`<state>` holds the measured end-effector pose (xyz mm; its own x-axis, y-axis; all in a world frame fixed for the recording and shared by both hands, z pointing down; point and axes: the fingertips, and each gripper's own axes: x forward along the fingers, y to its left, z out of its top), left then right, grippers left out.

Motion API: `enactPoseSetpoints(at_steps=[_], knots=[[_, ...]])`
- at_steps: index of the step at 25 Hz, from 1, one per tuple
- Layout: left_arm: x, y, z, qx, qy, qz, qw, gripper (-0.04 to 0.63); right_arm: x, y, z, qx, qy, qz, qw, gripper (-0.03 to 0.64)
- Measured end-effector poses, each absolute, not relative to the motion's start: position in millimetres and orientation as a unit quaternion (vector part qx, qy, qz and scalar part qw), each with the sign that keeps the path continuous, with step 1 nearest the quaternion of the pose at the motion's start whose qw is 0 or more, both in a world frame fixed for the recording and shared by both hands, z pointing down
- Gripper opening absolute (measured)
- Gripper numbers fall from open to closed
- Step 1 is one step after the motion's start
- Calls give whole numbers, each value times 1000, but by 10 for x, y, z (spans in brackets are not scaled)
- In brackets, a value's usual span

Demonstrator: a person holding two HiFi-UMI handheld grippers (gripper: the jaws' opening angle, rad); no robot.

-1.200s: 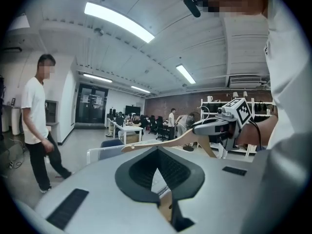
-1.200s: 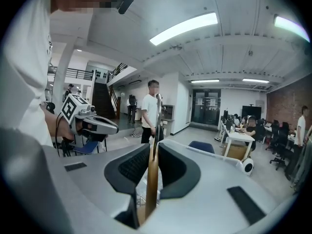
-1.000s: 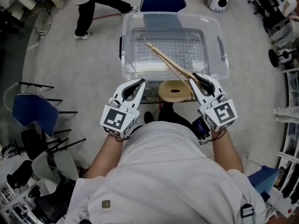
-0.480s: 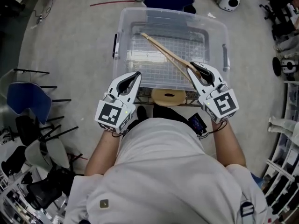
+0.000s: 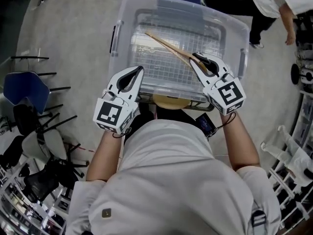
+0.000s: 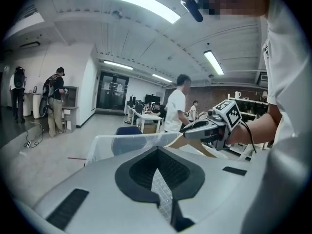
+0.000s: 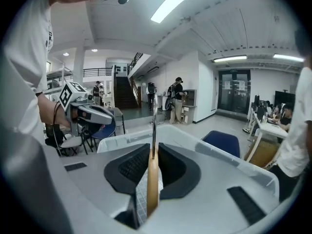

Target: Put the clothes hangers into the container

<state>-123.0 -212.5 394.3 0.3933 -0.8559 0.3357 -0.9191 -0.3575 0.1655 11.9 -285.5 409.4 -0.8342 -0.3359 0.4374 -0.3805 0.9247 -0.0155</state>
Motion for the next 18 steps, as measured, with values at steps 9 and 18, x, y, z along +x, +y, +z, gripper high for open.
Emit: enactPoseSetpoints(at_steps=[9, 18], knots=[[-1239, -2371, 4149, 800, -560, 104, 189, 17, 17, -3119, 4849, 138, -954, 90, 251, 64], [-1228, -2678, 4399, 787, -571, 107, 209, 17, -111, -3198, 5730, 70, -940, 125, 309, 64]])
